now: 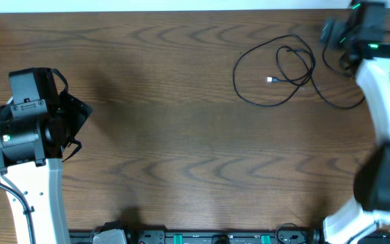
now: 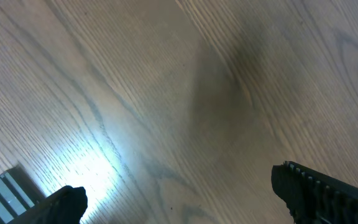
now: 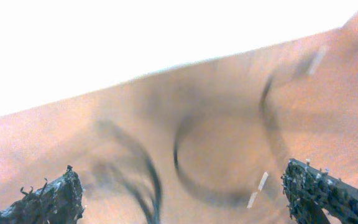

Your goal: Untangle cables

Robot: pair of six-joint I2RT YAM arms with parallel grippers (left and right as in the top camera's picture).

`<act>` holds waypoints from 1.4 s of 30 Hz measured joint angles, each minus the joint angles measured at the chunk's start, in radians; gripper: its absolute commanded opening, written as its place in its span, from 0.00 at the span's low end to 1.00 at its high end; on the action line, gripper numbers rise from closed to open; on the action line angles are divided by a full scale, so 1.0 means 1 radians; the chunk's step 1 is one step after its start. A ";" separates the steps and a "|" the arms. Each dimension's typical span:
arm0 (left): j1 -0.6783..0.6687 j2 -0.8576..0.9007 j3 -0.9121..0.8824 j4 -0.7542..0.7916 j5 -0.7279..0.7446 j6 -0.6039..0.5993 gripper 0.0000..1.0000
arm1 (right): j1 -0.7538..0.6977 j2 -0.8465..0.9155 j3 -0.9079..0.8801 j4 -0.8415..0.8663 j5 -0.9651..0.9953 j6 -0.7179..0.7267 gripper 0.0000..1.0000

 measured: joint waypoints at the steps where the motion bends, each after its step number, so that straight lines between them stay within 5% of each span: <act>1: 0.000 0.000 0.000 0.000 0.000 0.000 1.00 | 0.000 -0.062 0.008 0.024 0.006 -0.003 0.99; 7: 0.000 0.000 0.000 0.000 0.000 0.000 1.00 | 0.000 -0.335 0.040 0.060 0.020 -0.042 0.99; 17: 0.000 0.000 0.000 0.000 0.000 0.000 1.00 | 0.000 -0.637 -0.037 -0.178 0.000 -0.070 0.99; 27: 0.000 0.000 0.000 -0.001 0.000 0.000 1.00 | 0.000 -1.074 -0.227 0.002 -0.111 -0.071 0.99; 42: 0.000 0.000 0.000 0.000 0.000 0.000 1.00 | 0.000 -1.144 -0.246 0.005 -0.132 -0.071 0.99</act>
